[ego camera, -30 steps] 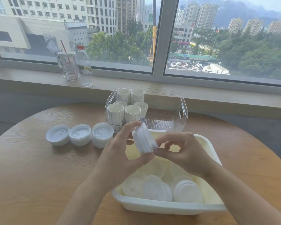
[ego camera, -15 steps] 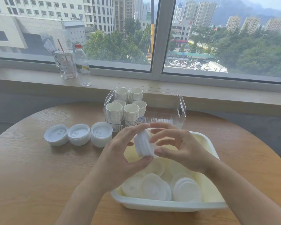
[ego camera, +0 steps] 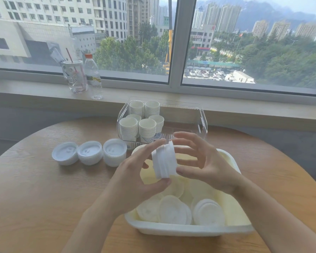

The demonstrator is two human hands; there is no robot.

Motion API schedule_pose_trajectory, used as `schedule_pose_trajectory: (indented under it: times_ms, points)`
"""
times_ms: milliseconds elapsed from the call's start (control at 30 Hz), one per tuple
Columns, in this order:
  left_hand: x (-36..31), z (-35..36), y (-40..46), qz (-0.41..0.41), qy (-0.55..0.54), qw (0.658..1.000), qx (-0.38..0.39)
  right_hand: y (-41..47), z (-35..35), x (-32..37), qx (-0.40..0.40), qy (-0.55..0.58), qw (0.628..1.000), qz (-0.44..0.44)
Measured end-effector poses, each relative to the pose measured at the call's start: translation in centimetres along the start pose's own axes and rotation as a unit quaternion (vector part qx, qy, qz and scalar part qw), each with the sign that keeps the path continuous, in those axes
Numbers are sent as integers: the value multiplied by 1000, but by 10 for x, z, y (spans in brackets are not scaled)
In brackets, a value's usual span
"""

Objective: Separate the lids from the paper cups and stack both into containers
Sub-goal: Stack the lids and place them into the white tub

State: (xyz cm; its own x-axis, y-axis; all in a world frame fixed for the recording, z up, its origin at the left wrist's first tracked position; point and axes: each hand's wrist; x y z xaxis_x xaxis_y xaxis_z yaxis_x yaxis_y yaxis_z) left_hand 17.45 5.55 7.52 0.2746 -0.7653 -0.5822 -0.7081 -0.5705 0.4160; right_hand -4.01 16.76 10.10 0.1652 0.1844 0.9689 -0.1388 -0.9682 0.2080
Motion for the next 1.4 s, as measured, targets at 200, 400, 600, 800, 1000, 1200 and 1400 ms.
schedule_pose_trajectory:
  times_ms: [200,400,600,800,1000,1200,1400]
  points:
    - [6,-4,-3,3,-15,1000,23,1,9,4,40,-29,999,20]
    - [10,-5,-4,2,-22,1000,19,2,14,12,45,-77,996,27]
    - [6,-2,-5,17,-16,1000,5,3,12,17,28,-72,996,42]
    - [8,-3,-3,20,-42,999,12,4,12,17,32,-67,996,47]
    - [3,-9,4,31,-21,999,16,4,14,17,32,-96,994,30]
    - [6,-13,-1,34,-1,999,-28,7,13,18,44,-147,988,36]
    - [19,-14,-16,18,31,998,-52,15,9,9,180,-444,864,154]
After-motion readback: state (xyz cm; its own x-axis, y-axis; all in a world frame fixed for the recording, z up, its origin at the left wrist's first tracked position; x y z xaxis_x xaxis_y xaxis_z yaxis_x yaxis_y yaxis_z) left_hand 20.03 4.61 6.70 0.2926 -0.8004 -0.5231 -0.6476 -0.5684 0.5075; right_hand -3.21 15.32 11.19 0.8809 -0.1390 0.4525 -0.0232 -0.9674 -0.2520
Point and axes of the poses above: each hand's wrist, its own y-axis towards the middle knuckle, its own z-axis out of the palm, x = y × z, and after that the axes turned 10 degrees about y, right-handed
